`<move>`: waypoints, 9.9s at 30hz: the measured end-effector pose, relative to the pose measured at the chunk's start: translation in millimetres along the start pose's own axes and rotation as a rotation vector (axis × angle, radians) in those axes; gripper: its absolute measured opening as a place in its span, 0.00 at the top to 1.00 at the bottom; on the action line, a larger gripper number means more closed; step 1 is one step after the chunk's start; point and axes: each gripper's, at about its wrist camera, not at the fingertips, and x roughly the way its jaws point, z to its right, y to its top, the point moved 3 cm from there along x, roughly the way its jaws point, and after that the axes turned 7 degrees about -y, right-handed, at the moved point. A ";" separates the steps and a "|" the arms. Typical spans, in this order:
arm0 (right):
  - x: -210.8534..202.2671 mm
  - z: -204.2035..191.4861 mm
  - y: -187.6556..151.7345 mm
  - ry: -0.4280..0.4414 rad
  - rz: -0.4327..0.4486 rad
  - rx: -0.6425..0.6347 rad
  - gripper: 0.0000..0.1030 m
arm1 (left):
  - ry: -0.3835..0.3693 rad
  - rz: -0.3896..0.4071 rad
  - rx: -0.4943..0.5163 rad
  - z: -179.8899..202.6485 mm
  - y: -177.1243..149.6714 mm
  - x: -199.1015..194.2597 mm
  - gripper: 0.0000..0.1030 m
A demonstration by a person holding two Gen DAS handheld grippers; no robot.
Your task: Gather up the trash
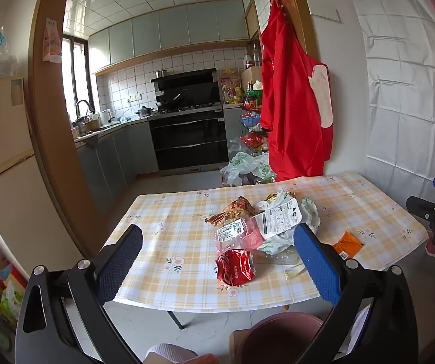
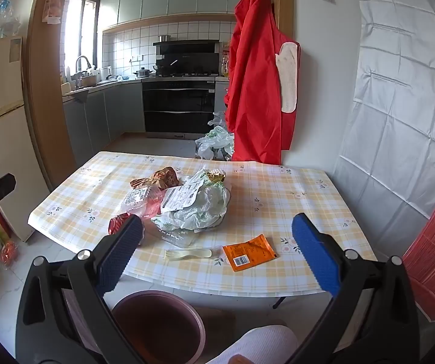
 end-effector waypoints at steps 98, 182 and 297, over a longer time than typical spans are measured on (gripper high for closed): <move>21.3 7.0 -19.6 0.011 -0.052 0.113 0.05 | -0.045 -0.067 -0.051 -17.2 -17.3 15.3 0.05; 311.1 -98.7 -165.9 0.163 -0.446 0.076 0.77 | -0.242 -0.446 -0.298 -71.3 -174.6 314.6 0.29; 185.7 9.2 -154.8 0.063 -0.321 0.220 0.09 | -0.310 -0.383 -0.236 -24.3 -166.2 179.0 0.28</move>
